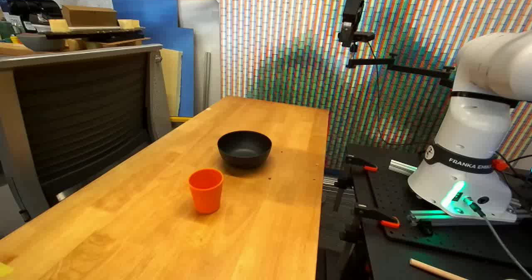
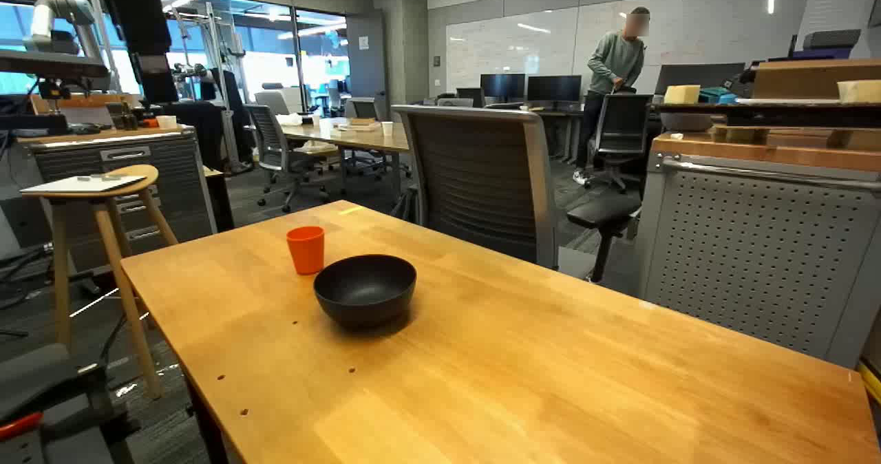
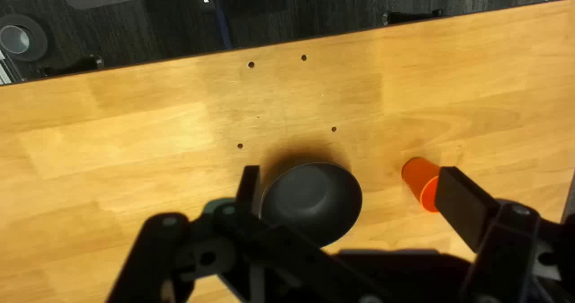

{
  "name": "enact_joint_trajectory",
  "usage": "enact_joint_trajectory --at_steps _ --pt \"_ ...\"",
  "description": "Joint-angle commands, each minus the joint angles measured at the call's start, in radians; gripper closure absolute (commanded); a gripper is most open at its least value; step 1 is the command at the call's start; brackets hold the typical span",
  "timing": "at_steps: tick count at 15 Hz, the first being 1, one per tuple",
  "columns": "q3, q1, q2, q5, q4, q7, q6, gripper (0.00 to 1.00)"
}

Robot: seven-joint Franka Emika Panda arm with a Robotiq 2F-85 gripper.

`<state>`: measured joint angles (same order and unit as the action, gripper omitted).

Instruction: Put the cup in the bowl

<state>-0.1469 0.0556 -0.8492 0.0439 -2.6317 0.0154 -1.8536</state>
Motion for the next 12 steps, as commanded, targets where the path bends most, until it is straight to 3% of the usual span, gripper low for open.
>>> enact_joint_trajectory --at_steps 1,4,12 --pt "0.012 0.015 0.002 0.010 0.005 0.010 0.003 0.00" --pt "0.004 0.018 0.004 0.015 0.007 0.011 -0.003 0.00" --pt "0.146 -0.084 0.450 0.118 0.102 -0.090 -0.259 0.00"
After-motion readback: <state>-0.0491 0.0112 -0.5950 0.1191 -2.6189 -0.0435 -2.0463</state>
